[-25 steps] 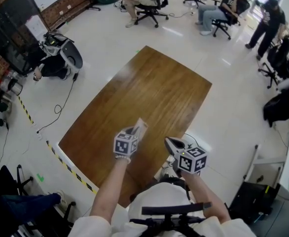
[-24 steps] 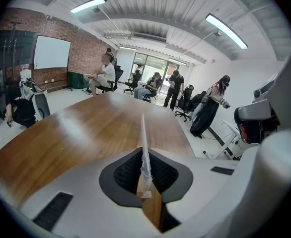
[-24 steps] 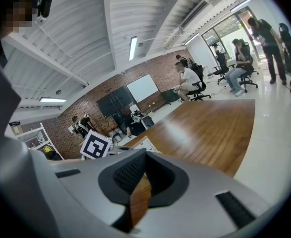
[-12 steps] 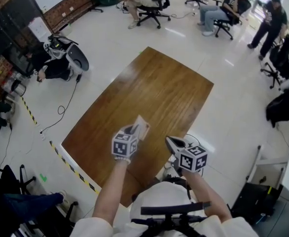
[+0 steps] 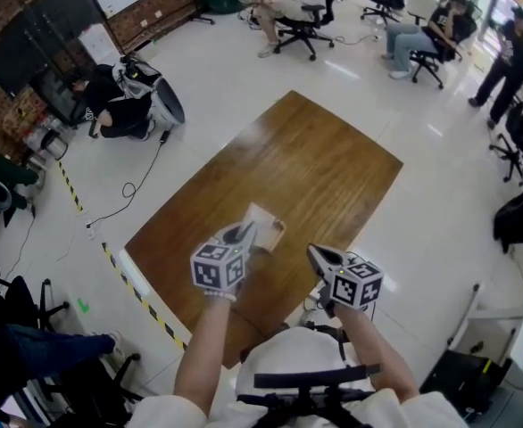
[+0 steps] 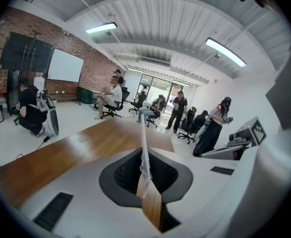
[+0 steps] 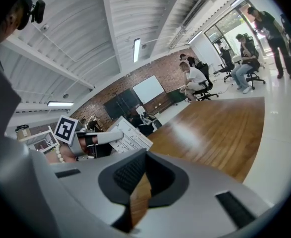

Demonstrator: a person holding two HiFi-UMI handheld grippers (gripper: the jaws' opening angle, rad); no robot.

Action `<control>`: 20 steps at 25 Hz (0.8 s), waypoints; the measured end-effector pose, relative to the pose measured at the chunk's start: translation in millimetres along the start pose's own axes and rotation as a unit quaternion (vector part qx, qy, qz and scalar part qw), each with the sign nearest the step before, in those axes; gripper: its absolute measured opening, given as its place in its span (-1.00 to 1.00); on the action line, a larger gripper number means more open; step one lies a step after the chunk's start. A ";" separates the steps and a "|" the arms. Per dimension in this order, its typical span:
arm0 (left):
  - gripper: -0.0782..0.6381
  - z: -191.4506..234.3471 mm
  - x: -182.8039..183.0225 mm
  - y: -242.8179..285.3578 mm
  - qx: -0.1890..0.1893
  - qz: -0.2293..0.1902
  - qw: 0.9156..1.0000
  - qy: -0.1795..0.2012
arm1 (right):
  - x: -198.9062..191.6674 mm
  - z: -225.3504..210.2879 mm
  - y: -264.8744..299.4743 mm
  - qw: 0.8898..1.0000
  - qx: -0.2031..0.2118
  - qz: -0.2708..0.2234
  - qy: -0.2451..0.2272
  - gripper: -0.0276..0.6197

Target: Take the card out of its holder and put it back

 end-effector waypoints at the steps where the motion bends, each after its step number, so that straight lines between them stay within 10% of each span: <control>1: -0.74 -1.5 -0.4 -7.3 -0.001 -0.006 1.000 -0.010 | 1.7 -0.2 0.8 1.000 0.003 -0.001 0.000 -0.92; 20: -0.74 25.7 -71.7 -103.3 0.028 -0.079 0.985 -0.151 | 5.2 38.6 35.4 0.997 0.077 0.005 0.012 -0.92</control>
Point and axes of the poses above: the fingertips, and each gripper's own axes: y forward along the fingers, z to its left, x out of its top, the point moved 7 cm from there along -y, backward along the fingers, and after that the axes turned 15 degrees about -y, right-handed, at the moved point
